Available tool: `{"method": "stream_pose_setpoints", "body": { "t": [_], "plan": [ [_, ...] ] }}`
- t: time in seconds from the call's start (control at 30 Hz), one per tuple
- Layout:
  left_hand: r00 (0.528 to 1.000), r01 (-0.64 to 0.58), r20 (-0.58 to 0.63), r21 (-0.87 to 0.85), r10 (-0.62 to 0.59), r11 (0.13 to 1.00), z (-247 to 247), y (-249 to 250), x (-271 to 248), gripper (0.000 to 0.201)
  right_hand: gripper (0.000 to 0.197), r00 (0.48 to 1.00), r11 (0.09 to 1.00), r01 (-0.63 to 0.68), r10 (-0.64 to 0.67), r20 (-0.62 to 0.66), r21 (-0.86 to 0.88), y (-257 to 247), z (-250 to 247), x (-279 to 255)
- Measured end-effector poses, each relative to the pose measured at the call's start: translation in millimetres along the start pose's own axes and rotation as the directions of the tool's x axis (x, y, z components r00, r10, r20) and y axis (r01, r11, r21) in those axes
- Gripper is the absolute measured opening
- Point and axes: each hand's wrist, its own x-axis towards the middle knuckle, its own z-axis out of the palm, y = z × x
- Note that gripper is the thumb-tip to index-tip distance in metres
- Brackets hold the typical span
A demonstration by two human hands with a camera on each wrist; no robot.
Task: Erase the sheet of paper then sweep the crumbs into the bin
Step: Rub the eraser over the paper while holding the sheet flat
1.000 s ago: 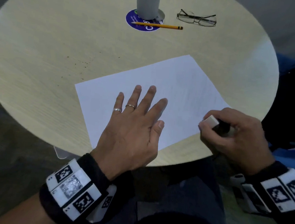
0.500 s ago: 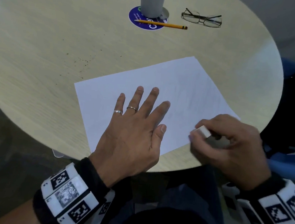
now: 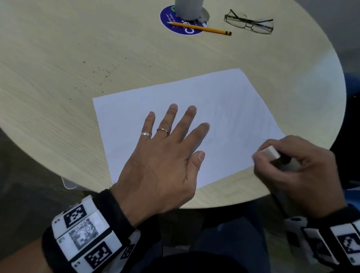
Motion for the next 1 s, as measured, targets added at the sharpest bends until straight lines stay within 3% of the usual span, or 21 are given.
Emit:
{"method": "stream_pose_setpoints", "body": {
  "t": [0.1, 0.23, 0.3, 0.4, 0.5, 0.6, 0.67, 0.77, 0.9, 1.0],
  "plan": [
    [1.000, 0.006, -0.010, -0.007, -0.006, 1.000, -0.2, 0.4, -1.5, 0.059, 0.016, 0.999, 0.998, -0.002, -0.001, -0.040, -0.057, -0.8, -3.1, 2.8],
    [1.000, 0.006, -0.018, -0.014, -0.006, 1.000, -0.1, -0.3, -0.9, 0.059, 0.008, 0.992, 0.992, 0.119, -0.117, 0.054, -0.030, -27.8, 16.3, -8.4],
    [1.000, 0.005, -0.014, -0.012, -0.005, 1.000, 0.2, -0.3, 0.0, 0.059, 0.013, 0.998, 0.998, 0.056, -0.056, 0.040, 0.002, -12.4, 7.8, -3.7],
    [1.000, 0.013, -0.011, -0.010, -0.014, 1.000, 0.7, 1.0, -0.1, 0.059, 0.017, 0.999, 0.996, 0.006, -0.011, -0.049, -0.092, 0.1, -3.1, 4.8],
    [1.000, 0.014, -0.011, -0.011, -0.014, 1.000, 0.2, 1.7, 0.8, 0.060, 0.007, 0.997, 0.996, 0.073, -0.073, 0.010, -0.045, -23.4, 10.5, -1.6],
    [1.000, 0.009, -0.012, -0.006, -0.009, 1.000, 0.2, 0.4, 1.3, 0.060, 0.016, 0.995, 0.997, 0.075, -0.075, 0.058, 0.005, -21.8, 13.0, -5.5],
    [1.000, 0.008, -0.008, -0.003, -0.008, 1.000, 0.6, 0.4, 0.9, 0.060, 0.020, 1.000, 1.000, -0.009, 0.010, 0.004, -0.026, -3.1, -0.4, 2.4],
    [1.000, 0.013, -0.012, -0.006, -0.013, 1.000, 0.3, 1.2, 0.3, 0.060, 0.016, 0.998, 0.996, -0.014, 0.008, -0.064, -0.091, -6.0, -1.3, 5.6],
    [1.000, 0.011, -0.016, -0.017, -0.011, 1.000, -0.6, 1.4, 0.3, 0.059, 0.006, 0.990, 0.993, 0.121, -0.120, 0.077, -0.011, -35.4, 18.5, -10.3],
    [1.000, 0.009, -0.010, -0.005, -0.009, 1.000, 0.6, 0.8, 0.7, 0.059, 0.017, 1.000, 1.000, -0.010, 0.010, 0.019, 0.005, -6.8, 1.9, -0.8]
  ]
}}
